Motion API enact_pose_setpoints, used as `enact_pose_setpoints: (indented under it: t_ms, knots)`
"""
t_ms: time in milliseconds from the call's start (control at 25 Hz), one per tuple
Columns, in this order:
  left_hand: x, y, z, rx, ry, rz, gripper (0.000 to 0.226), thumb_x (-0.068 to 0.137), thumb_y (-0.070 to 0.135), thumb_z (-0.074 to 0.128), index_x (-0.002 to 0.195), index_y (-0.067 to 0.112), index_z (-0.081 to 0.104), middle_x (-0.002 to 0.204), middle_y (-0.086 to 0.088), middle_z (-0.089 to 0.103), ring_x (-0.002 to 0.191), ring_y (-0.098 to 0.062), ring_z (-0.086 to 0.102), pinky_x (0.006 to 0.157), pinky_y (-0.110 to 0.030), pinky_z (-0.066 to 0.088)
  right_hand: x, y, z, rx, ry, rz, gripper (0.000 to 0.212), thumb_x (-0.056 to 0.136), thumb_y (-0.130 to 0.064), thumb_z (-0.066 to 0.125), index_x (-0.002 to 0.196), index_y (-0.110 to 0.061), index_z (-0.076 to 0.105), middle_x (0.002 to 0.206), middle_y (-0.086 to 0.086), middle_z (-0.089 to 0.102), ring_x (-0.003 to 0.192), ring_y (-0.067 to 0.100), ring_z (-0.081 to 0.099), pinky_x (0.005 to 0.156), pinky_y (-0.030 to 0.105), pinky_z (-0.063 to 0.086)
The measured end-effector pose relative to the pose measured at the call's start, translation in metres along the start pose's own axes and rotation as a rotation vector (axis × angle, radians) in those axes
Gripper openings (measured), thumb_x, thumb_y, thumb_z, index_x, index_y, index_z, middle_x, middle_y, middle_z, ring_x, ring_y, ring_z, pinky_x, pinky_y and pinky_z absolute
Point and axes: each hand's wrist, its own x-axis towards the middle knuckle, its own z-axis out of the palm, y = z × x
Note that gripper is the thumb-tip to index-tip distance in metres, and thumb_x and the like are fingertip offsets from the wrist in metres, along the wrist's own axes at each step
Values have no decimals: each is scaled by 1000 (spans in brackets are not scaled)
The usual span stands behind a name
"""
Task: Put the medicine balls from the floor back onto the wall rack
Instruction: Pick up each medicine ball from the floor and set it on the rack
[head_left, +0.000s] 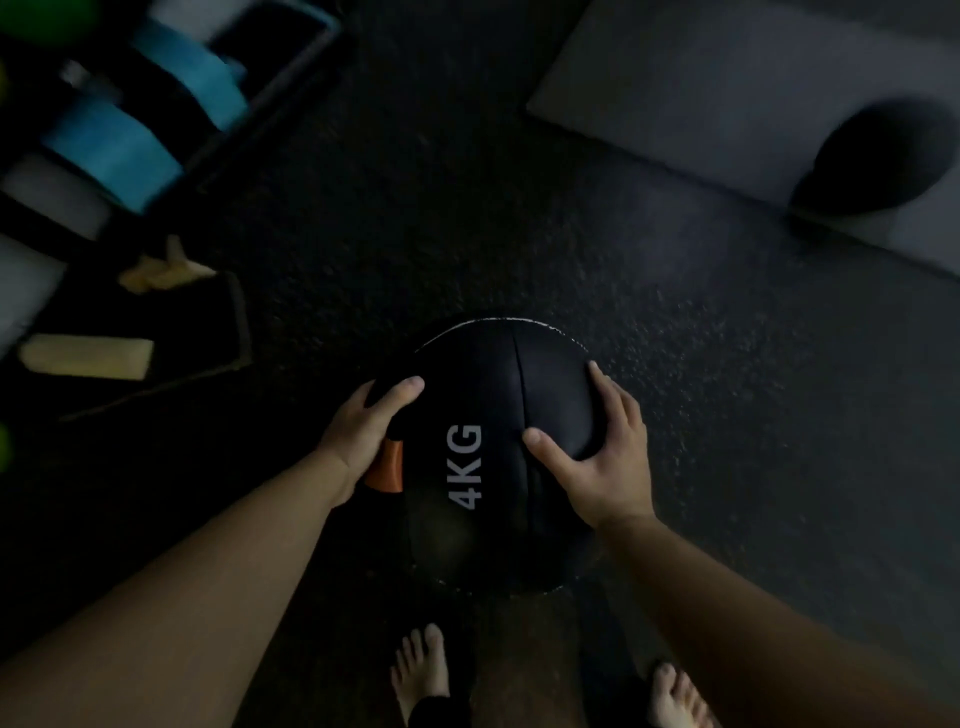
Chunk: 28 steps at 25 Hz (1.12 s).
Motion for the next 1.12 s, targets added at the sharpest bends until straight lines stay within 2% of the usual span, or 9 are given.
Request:
enact_pose_setpoints:
  t_ms: [120, 280, 360, 440, 600, 800, 1000, 1120]
  knots:
    - [-47, 99, -107, -81, 78, 137, 77, 38, 90, 82, 101, 46, 78, 106, 11, 82, 110, -18, 73, 89, -36, 55, 20, -142, 26, 42, -9, -188, 108, 57, -96, 67, 151, -61, 28, 159, -16, 31, 147, 14, 29, 115, 48, 36]
    - [-146, 229, -250, -166, 154, 338, 72, 52, 78, 80, 112, 39, 72, 117, 8, 78, 115, -20, 71, 93, -38, 54, 20, -355, 44, 70, -58, -397, 101, 58, -95, 69, 145, -73, 23, 159, -18, 29, 148, 15, 27, 114, 50, 37]
    - [-197, 286, -312, -212, 189, 439, 70, 52, 74, 80, 111, 36, 75, 110, 9, 82, 108, -19, 75, 91, -37, 56, 10, -458, 47, 84, -65, -504, 102, 59, -94, 69, 147, -68, 26, 158, -15, 32, 147, 17, 30, 114, 53, 39]
    - [-253, 339, -376, -248, 263, 526, 67, 51, 74, 81, 106, 36, 80, 103, 10, 84, 100, -18, 78, 88, -36, 58, -7, -563, 51, 102, -45, -632, 107, 59, -95, 68, 152, -55, 32, 155, -10, 38, 144, 19, 36, 114, 54, 40]
    - [-352, 429, -481, -315, 419, 700, 81, 40, 88, 85, 107, 43, 82, 108, 5, 83, 103, -23, 78, 97, -41, 58, -42, -747, 55, 156, -19, -863, 109, 58, -95, 67, 151, -45, 42, 147, -7, 45, 138, 21, 43, 114, 50, 41]
    - [-427, 521, -561, -324, 490, 808, 111, 35, 88, 87, 128, 30, 75, 118, -2, 81, 105, -28, 78, 101, -49, 59, -49, -898, 49, 212, -35, -1041, 115, 57, -96, 65, 154, -39, 42, 149, 0, 48, 139, 24, 47, 115, 48, 40]
    - [-435, 607, -590, -340, 559, 917, 110, 45, 76, 87, 140, 24, 68, 129, -7, 75, 114, -30, 73, 105, -50, 56, -4, -986, 50, 261, -53, -1130, 110, 59, -97, 64, 153, -46, 39, 149, -4, 45, 138, 25, 47, 113, 49, 42]
    - [-405, 675, -603, -325, 605, 920, 111, 42, 77, 84, 138, 24, 68, 126, -7, 75, 111, -27, 73, 93, -40, 58, 61, -1045, 51, 276, -75, -1168, 106, 61, -96, 62, 152, -47, 39, 147, -6, 44, 136, 23, 48, 109, 40, 43]
